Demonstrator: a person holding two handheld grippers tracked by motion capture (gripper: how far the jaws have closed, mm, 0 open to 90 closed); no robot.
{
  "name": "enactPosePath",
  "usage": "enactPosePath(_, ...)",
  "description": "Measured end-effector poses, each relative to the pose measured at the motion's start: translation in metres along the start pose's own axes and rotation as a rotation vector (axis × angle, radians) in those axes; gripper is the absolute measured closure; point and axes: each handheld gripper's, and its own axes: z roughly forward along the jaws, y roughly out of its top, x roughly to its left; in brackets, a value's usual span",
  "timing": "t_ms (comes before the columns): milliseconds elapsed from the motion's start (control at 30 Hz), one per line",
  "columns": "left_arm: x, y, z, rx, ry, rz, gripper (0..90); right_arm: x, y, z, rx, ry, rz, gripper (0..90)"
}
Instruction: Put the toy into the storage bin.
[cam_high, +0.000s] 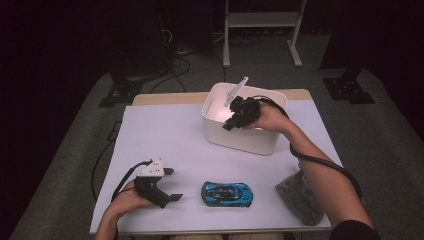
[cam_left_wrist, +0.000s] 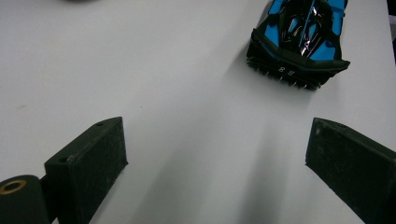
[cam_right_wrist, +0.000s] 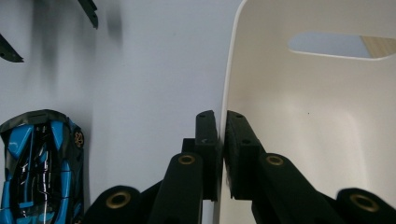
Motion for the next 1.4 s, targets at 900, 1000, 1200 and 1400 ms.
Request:
enactPosePath(900, 0.002, -0.005, -0.003, 0.011, 0.015, -0.004, 3.5, 0.059, 0.012, 0.007, -0.006, 0.141, -0.136, 85.1)
enactPosePath(1000, 0.002, -0.006, -0.004, 0.011, 0.016, -0.003, 3.5, 0.062, 0.013, 0.007, 0.001, 0.141, -0.136, 85.1)
enactPosePath(1200, 0.003, -0.008, -0.004, 0.015, 0.012, -0.013, 3.5, 0.065, 0.011, 0.007, -0.007, 0.15, -0.128, 85.1)
enactPosePath(1400, 0.003, -0.008, -0.004, 0.017, 0.015, -0.012, 3.5, 0.068, 0.01, 0.006, -0.013, 0.149, -0.126, 85.0)
